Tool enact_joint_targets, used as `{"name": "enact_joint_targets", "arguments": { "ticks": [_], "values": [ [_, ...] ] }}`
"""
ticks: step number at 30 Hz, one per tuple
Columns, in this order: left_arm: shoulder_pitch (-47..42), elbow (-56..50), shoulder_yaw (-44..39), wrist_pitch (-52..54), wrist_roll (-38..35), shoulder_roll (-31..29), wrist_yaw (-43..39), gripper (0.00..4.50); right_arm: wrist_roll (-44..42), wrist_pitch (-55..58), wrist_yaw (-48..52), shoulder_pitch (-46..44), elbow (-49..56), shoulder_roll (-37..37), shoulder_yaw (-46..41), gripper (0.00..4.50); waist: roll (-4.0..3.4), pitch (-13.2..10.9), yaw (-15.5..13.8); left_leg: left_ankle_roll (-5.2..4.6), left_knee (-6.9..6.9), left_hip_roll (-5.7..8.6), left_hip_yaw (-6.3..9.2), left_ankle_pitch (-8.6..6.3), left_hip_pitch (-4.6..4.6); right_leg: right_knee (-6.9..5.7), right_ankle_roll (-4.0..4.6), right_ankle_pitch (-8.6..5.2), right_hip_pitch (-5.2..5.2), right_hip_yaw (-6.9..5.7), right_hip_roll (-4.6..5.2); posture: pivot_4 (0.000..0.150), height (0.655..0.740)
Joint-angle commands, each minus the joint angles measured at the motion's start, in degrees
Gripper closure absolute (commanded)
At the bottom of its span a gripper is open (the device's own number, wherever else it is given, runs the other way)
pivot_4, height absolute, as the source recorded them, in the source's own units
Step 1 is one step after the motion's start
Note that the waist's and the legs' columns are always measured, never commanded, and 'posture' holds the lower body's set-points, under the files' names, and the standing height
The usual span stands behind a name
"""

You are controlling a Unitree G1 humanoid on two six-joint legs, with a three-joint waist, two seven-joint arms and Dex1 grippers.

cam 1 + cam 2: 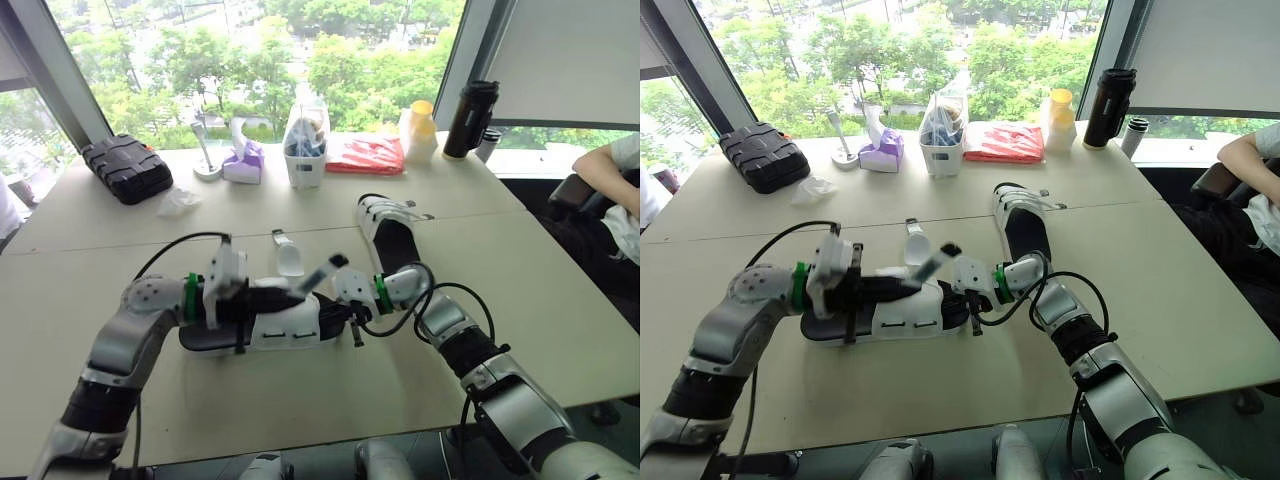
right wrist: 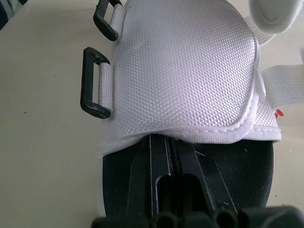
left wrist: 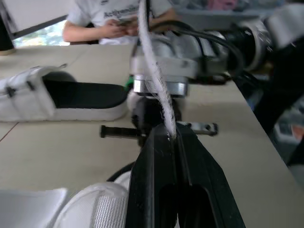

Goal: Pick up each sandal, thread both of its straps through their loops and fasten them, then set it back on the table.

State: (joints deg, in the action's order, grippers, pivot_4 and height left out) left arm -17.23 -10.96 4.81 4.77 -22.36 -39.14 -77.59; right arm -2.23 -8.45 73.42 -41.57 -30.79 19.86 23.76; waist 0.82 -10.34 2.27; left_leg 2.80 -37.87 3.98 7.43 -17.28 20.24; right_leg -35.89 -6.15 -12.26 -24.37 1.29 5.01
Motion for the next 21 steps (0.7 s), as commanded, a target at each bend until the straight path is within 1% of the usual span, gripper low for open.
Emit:
{"name": "enact_joint_targets", "arguments": {
  "ticks": [1,4,5,7,8,9,10,11,12,16,19,21],
  "values": [
    [1.81,-1.40,0.69,-14.63,3.97,-2.53,-5.23,4.47,4.26,0.03,-0.21,0.73,-4.46,1.29,1.78,4.50,-0.03,0.03,-0.19,-0.03,0.00,0.00,0.01,-0.01,0.00,0.01,0.06,-0.03,0.01,0.00,0.01,0.150,0.7400],
    [3.44,0.58,0.74,-20.87,4.88,-4.13,-6.99,3.61,4.55,-0.75,-0.32,0.23,-5.62,1.14,1.89,4.50,-0.06,0.05,-0.16,-0.04,0.00,-0.03,0.03,-0.02,0.00,0.05,0.15,-0.08,0.02,0.00,0.01,0.150,0.7400],
    [3.55,1.34,0.83,-23.20,5.44,-4.17,-6.96,3.20,4.68,-1.02,-0.44,0.08,-5.95,1.10,1.96,4.50,-0.07,0.05,-0.18,-0.05,0.00,-0.03,0.04,-0.02,0.00,0.05,0.14,-0.08,0.02,0.00,0.01,0.150,0.7400],
    [3.57,2.73,1.19,-28.07,6.52,-4.35,-7.31,2.24,4.75,-1.31,-0.54,-0.14,-6.46,1.02,2.02,4.50,-0.07,0.06,-0.20,-0.06,0.00,-0.03,0.05,-0.02,-0.01,0.05,0.10,-0.06,0.04,-0.01,0.00,0.150,0.7400],
    [3.49,3.44,1.41,-30.27,6.93,-4.47,-7.64,1.52,4.72,-1.36,-0.54,-0.28,-6.73,0.94,2.01,4.50,-0.08,0.06,-0.19,-0.06,0.00,-0.03,0.06,-0.02,-0.02,0.05,0.07,-0.04,0.04,-0.01,0.00,0.150,0.7400],
    [3.34,4.58,1.47,-33.89,8.19,-4.82,-7.75,1.25,4.80,-1.53,-0.61,-0.38,-6.98,0.91,2.06,4.50,-0.08,0.06,-0.17,-0.06,0.00,-0.03,0.05,-0.02,-0.02,0.04,0.07,-0.04,0.05,-0.01,0.00,0.150,0.7400],
    [3.32,5.35,1.20,-36.35,9.07,-5.03,-7.33,0.83,4.88,-1.70,-0.66,-0.44,-7.17,0.92,2.14,4.50,-0.09,0.06,-0.14,-0.06,0.00,-0.03,0.05,-0.02,-0.04,0.04,0.05,-0.03,0.05,-0.01,0.00,0.150,0.7400],
    [3.90,5.53,0.85,-36.97,9.71,-5.80,-6.81,0.37,4.97,-1.92,-0.75,-0.49,-7.34,0.92,2.21,4.50,-0.09,0.06,-0.10,-0.06,0.00,-0.03,0.05,-0.02,-0.05,0.04,0.04,-0.02,0.05,-0.01,-0.02,0.150,0.7400],
    [4.93,5.36,0.42,-37.35,9.55,-6.86,-6.69,0.06,4.98,-2.06,-0.77,-0.53,-7.46,0.91,2.26,4.50,-0.09,0.07,-0.10,-0.06,0.00,-0.05,0.05,-0.02,-0.05,0.03,0.03,-0.02,0.05,-0.01,-0.03,0.150,0.7400],
    [8.79,3.94,-1.59,-34.67,7.65,-10.06,-4.42,0.06,5.13,-2.48,-0.75,-0.62,-7.73,0.97,2.26,4.50,-0.24,0.12,0.08,-0.12,0.00,-0.06,0.05,-0.05,-0.07,0.02,0.00,-0.01,0.05,0.00,-0.03,0.150,0.7400],
    [18.95,2.05,-8.33,-31.99,3.86,-15.03,-3.78,0.06,5.22,-2.78,-0.66,-0.66,-7.87,1.21,2.14,4.50,-0.25,0.12,0.26,-0.12,0.00,-0.13,0.06,-0.05,-0.08,0.02,-0.01,-0.02,0.05,-0.02,-0.06,0.150,0.7400],
    [26.27,-3.50,-12.27,-19.81,-3.70,-16.40,0.08,0.06,5.32,-3.10,-0.62,-0.79,-8.19,1.30,2.22,4.50,-0.35,0.08,0.33,-0.21,0.01,-0.40,-0.05,-0.10,-0.06,0.03,0.03,-0.04,0.01,0.01,-0.13,0.150,0.7400]
  ]
}}
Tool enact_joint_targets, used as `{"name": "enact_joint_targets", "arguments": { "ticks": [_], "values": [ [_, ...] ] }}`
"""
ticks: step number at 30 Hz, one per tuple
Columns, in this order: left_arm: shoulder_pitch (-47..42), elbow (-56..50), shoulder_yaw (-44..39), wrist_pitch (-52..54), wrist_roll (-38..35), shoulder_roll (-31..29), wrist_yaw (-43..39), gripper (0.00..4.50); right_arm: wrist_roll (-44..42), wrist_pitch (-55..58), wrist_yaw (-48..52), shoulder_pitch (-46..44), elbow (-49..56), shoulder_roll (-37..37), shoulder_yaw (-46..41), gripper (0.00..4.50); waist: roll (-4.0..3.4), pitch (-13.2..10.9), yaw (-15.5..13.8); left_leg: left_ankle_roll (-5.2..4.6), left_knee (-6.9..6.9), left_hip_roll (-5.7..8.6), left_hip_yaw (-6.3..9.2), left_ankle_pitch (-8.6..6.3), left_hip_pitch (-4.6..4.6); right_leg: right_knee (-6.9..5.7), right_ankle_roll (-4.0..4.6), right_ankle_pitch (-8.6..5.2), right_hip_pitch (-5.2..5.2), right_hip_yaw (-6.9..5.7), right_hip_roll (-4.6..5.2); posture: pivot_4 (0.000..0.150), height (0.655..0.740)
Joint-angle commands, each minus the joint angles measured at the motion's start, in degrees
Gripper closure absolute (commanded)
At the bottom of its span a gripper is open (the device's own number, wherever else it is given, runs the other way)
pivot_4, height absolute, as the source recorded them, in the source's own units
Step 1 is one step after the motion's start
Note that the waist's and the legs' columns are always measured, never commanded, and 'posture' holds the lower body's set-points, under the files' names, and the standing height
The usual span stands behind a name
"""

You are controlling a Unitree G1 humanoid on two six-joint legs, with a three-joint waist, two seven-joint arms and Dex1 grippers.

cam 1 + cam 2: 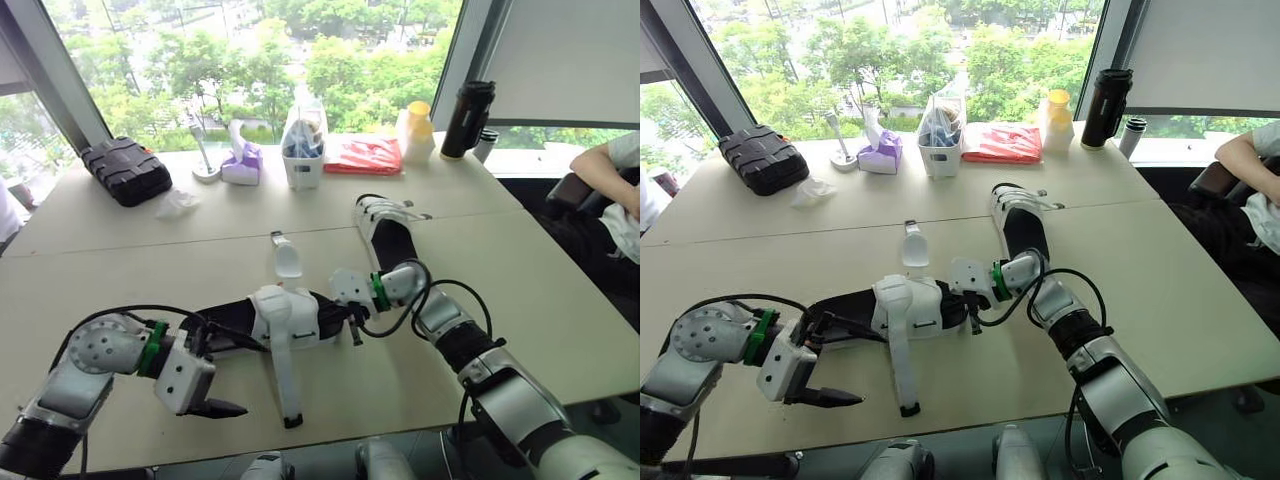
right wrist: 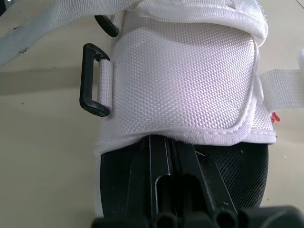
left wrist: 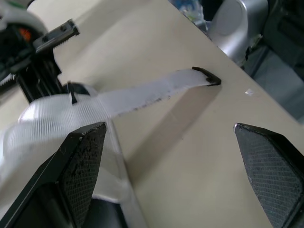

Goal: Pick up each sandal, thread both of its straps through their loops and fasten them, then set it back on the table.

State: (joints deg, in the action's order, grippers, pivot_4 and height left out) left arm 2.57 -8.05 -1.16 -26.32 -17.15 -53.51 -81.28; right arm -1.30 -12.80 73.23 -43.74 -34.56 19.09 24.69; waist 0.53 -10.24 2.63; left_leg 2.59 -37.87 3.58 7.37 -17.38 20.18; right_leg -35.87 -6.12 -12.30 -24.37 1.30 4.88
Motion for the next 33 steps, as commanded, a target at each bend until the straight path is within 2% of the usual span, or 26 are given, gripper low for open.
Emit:
{"name": "enact_joint_targets", "arguments": {
  "ticks": [1,4,7,10,12,16,19,25,28,30,33],
  "values": [
    [9.85,-9.97,-7.41,19.75,-14.04,-3.02,6.52,0.06,4.46,1.08,-0.43,1.29,-4.60,2.09,1.33,4.50,-0.06,-0.01,-0.12,-0.06,0.01,-0.05,-0.02,-0.03,-0.03,0.01,0.02,-0.01,0.01,0.01,-0.04,0.150,0.7400],
    [14.77,-17.18,-9.14,37.09,-26.93,-3.16,14.59,0.06,4.56,0.80,-0.41,1.06,-5.09,2.01,1.32,4.50,-0.09,-0.01,-0.64,-0.08,-0.02,-0.09,0.07,-0.05,-0.13,0.06,-0.06,-0.22,0.26,-0.04,-0.06,0.150,0.7400],
    [15.39,-19.66,-7.47,53.88,-41.97,-0.78,26.89,0.06,4.15,1.28,-0.15,0.83,-4.99,1.61,1.17,4.50,-0.32,-0.12,-0.53,-0.08,-0.01,-0.20,0.13,-0.06,-0.67,0.19,-0.06,-0.34,0.86,-0.08,-0.17,0.150,0.7400],
    [13.83,-19.52,-5.11,61.12,-43.09,1.74,33.23,0.06,4.06,1.35,-0.02,0.83,-4.82,1.52,1.16,4.50,-0.43,-0.12,-0.32,-0.12,0.16,-0.21,0.15,-0.09,-0.87,0.33,-0.05,-0.41,1.06,-0.10,-0.20,0.150,0.7400],
    [11.97,-18.18,-4.97,65.81,-47.84,4.80,37.95,0.06,4.11,1.37,0.05,0.94,-4.56,1.54,1.14,4.50,-0.45,-0.10,-0.35,-0.12,0.25,-0.21,0.15,-0.09,-0.87,0.37,-0.05,-0.40,1.02,-0.13,-0.23,0.150,0.7400],
    [8.86,-15.82,-4.26,73.59,-54.66,9.20,41.27,0.06,4.14,1.57,0.31,1.14,-3.92,1.67,1.15,4.50,-0.37,-0.03,-0.39,-0.11,0.33,-0.21,0.14,-0.08,-0.86,0.39,0.06,-0.29,0.98,-0.14,-0.22,0.150,0.7400],
    [6.40,-14.12,-2.56,76.60,-54.92,12.27,42.22,0.06,4.29,1.62,0.15,1.09,-3.71,1.59,1.25,4.50,-0.40,-0.03,-0.42,-0.10,0.38,-0.20,0.13,-0.08,-0.87,0.45,0.03,-0.33,0.99,-0.14,-0.21,0.150,0.7400],
    [4.58,-14.75,1.39,78.88,-50.69,14.19,40.12,0.06,4.30,1.96,-0.20,1.10,-3.40,1.63,1.16,4.50,-0.40,-0.02,-0.36,-0.09,0.47,-0.20,0.10,-0.07,-0.87,0.52,0.09,-0.31,0.98,-0.12,-0.22,0.150,0.7400],
    [3.72,-14.38,1.83,79.28,-49.75,15.85,41.43,0.90,4.26,2.19,-0.32,1.43,-2.84,1.69,1.13,4.50,-0.39,-0.02,-0.38,-0.09,0.49,-0.20,0.10,-0.07,-0.86,0.55,0.09,-0.33,0.97,-0.12,-0.21,0.150,0.7400],
    [3.25,-14.30,1.60,79.93,-49.89,16.77,42.41,1.80,4.25,2.30,-0.42,1.69,-2.47,1.74,1.09,4.50,-0.39,-0.02,-0.36,-0.08,0.50,-0.20,0.11,-0.07,-0.86,0.57,0.08,-0.33,0.97,-0.12,-0.21,0.150,0.7400],
    [3.24,-13.75,0.86,80.17,-49.45,17.74,42.98,3.52,4.20,2.63,-0.51,2.22,-1.76,1.88,1.00,4.50,-0.39,-0.02,-0.36,-0.08,0.55,-0.21,0.11,-0.07,-0.86,0.60,0.08,-0.33,0.96,-0.11,-0.21,0.150,0.7400]
  ]
}}
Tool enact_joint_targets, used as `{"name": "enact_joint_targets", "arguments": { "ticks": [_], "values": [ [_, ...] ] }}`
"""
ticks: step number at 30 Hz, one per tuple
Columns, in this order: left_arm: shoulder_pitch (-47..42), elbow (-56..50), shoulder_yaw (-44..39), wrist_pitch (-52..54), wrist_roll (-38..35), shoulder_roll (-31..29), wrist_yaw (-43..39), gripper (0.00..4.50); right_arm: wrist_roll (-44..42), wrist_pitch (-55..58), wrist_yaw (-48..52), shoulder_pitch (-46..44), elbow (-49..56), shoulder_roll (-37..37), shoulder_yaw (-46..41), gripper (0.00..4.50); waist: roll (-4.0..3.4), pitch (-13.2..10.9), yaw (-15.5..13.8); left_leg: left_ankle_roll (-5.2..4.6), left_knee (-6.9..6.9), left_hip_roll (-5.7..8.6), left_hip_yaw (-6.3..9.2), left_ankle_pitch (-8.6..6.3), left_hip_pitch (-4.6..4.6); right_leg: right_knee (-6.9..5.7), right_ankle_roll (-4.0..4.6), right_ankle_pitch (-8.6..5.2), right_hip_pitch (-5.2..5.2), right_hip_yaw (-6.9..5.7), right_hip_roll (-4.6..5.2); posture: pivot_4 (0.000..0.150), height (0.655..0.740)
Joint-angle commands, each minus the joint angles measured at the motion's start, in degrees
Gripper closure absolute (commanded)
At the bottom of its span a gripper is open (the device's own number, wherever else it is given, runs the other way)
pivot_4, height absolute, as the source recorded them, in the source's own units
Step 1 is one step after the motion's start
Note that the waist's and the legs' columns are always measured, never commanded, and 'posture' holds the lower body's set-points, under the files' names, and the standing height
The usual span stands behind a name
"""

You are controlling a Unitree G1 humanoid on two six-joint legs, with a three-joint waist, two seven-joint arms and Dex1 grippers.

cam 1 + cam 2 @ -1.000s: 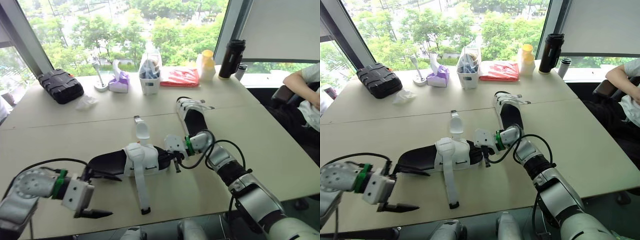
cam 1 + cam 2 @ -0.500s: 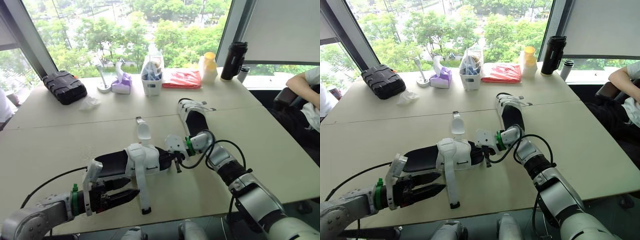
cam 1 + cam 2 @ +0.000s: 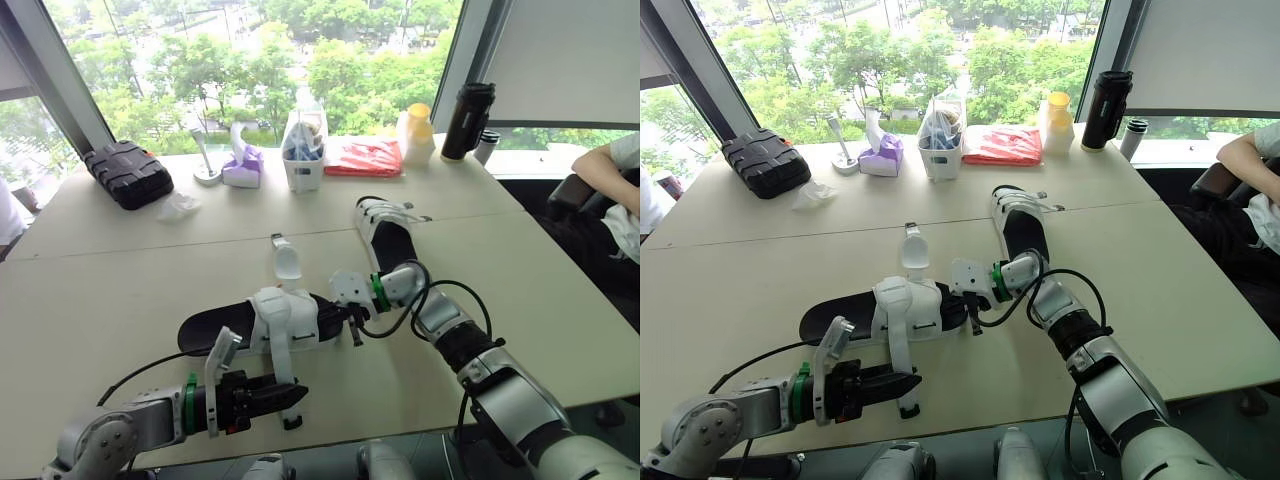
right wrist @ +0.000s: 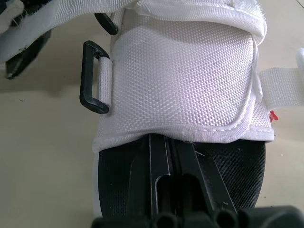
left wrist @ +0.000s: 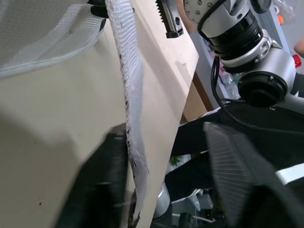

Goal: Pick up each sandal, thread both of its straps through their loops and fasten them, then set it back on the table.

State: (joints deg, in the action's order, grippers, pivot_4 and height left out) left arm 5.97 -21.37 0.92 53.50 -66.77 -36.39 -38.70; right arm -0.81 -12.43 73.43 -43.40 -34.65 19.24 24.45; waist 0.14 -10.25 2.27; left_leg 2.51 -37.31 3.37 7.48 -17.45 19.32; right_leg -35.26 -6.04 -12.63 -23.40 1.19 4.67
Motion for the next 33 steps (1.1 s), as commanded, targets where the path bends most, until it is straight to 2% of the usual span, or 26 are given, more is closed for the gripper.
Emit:
{"name": "enact_joint_targets", "arguments": {
  "ticks": [1,2,8,11,13,16,20,25,33],
  "values": [
    [-0.21,-0.48,-1.78,0.59,-0.23,0.77,0.76,3.93,3.72,2.35,-0.73,2.10,-1.42,1.81,1.24,4.50,0.00,0.00,0.00,0.00,0.01,0.00,0.00,0.00,0.00,0.02,0.00,0.00,0.00,0.00,0.00,0.150,0.7400],
    [-0.28,-0.54,-2.19,0.83,-0.58,0.89,1.07,4.44,3.74,2.42,-0.74,2.26,-1.21,1.88,1.25,4.50,0.00,0.00,-0.01,0.00,0.02,0.00,0.00,0.00,0.01,0.02,0.01,0.00,-0.01,0.00,0.00,0.150,0.7400],
    [-1.04,-2.42,-6.05,2.23,-3.50,-1.82,-2.61,4.44,3.85,2.93,-0.95,2.62,-0.49,2.02,1.33,4.50,0.00,0.00,-0.03,0.00,0.05,0.00,0.00,0.00,0.03,0.05,-0.05,-0.04,-0.03,0.00,0.01,0.150,0.7400],
    [-5.38,-0.48,-11.37,5.34,-13.07,-4.37,-4.44,4.44,3.89,2.90,-1.11,2.71,-0.39,2.04,1.38,4.50,0.06,0.00,-0.25,0.01,0.05,0.00,0.03,0.00,0.06,0.05,-0.05,-0.05,-0.04,-0.02,0.01,0.150,0.7400],
    [-7.87,0.49,-12.64,6.64,-14.81,-5.75,-4.64,4.44,3.85,2.98,-1.13,2.66,-0.47,1.99,1.41,4.50,0.05,0.00,-0.17,0.01,0.05,-0.01,0.05,0.00,0.04,0.06,-0.05,-0.05,-0.03,-0.05,0.01,0.150,0.7400],
    [-16.23,6.48,-13.14,9.12,-16.26,-7.92,-5.98,4.44,4.01,2.73,-1.25,2.51,-0.79,1.90,1.55,4.50,0.03,0.00,-0.16,0.01,0.07,0.01,0.02,0.00,0.04,0.08,-0.06,-0.05,-0.03,-0.03,0.01,0.150,0.7400],
    [-24.49,14.24,-10.33,9.92,-11.28,-6.84,-7.78,4.44,4.13,2.55,-1.38,2.33,-1.05,1.74,1.66,4.50,0.06,0.01,0.02,0.04,0.08,0.12,0.03,0.02,0.04,0.09,-0.06,-0.04,-0.03,-0.05,-0.02,0.150,0.7400],
    [-31.05,22.84,-5.26,7.99,-1.40,-5.20,-13.76,4.44,3.92,2.87,-1.64,2.60,-0.55,1.26,1.76,4.50,0.06,0.01,0.15,0.07,0.15,0.15,0.01,0.03,0.04,0.09,0.02,0.06,-0.08,-0.04,-0.02,0.150,0.7400],
    [-33.44,27.17,-2.57,5.99,7.88,-5.28,-21.74,4.44,3.89,3.13,-1.58,2.96,0.24,1.63,1.82,4.50,0.07,0.00,0.21,0.10,0.18,0.14,0.02,0.05,0.07,0.09,0.00,0.04,-0.13,-0.03,-0.03,0.150,0.7400]
  ]
}}
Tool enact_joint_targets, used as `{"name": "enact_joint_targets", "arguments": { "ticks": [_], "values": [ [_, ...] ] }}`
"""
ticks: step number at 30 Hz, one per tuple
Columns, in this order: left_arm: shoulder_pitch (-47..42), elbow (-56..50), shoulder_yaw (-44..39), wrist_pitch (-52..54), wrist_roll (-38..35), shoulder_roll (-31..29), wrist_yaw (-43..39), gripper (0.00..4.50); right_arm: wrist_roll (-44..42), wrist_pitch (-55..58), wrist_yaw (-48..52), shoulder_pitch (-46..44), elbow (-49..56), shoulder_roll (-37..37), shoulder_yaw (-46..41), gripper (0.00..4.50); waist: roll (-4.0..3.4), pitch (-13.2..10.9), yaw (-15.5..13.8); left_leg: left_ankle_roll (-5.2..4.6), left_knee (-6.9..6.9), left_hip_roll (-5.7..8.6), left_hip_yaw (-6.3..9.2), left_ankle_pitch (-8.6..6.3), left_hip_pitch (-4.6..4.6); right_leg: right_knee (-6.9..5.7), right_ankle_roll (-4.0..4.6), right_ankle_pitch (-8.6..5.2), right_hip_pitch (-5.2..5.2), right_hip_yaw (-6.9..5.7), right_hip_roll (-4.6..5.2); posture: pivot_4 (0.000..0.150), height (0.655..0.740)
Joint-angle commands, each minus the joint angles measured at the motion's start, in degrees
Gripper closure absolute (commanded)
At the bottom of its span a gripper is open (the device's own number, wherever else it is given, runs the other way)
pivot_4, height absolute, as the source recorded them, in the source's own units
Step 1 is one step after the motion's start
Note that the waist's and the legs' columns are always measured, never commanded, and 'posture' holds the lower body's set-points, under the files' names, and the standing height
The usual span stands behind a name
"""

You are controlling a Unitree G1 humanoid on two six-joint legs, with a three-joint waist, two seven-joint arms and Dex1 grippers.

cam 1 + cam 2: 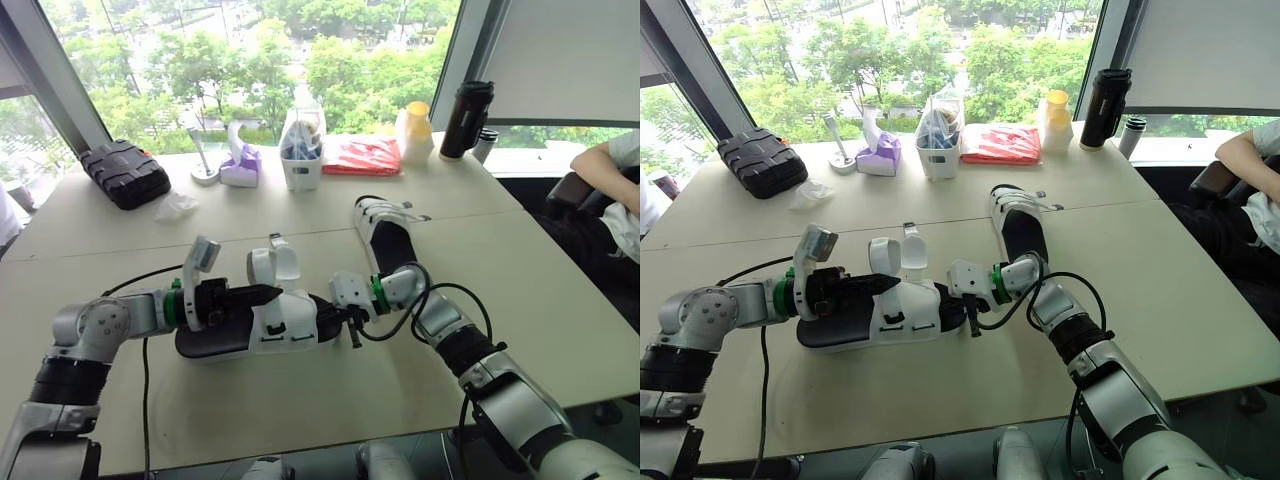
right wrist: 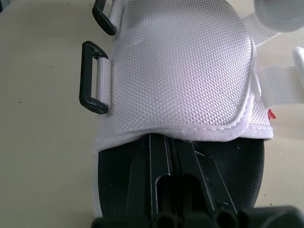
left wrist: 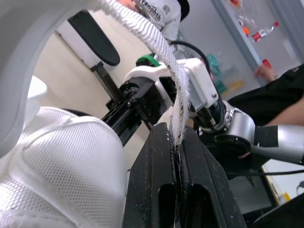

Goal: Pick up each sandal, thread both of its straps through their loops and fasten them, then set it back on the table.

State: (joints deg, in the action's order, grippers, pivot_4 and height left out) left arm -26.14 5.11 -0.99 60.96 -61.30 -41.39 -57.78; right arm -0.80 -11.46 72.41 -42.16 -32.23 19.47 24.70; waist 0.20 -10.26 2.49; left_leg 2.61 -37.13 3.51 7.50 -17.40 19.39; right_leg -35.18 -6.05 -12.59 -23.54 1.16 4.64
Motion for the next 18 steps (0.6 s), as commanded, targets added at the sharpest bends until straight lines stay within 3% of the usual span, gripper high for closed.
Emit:
{"name": "enact_joint_targets", "arguments": {
  "ticks": [1,18],
  "values": [
    [-1.36,0.88,-0.60,-1.53,3.13,-0.36,-3.37,4.44,3.84,2.22,-0.54,1.75,-2.13,1.41,1.54,4.50,0.00,0.00,-0.03,0.00,0.00,0.00,0.01,0.00,0.00,0.00,0.00,0.00,0.00,0.00,0.00,0.150,0.7400],
    [-0.74,0.49,1.39,-4.60,12.92,-0.14,-11.21,4.44,3.99,2.36,-0.56,1.86,-1.75,1.25,1.88,4.50,0.00,0.00,0.01,0.00,0.03,-0.10,0.01,0.00,0.01,0.01,-0.12,-0.05,-0.02,0.00,0.01,0.150,0.7400]
  ]
}}
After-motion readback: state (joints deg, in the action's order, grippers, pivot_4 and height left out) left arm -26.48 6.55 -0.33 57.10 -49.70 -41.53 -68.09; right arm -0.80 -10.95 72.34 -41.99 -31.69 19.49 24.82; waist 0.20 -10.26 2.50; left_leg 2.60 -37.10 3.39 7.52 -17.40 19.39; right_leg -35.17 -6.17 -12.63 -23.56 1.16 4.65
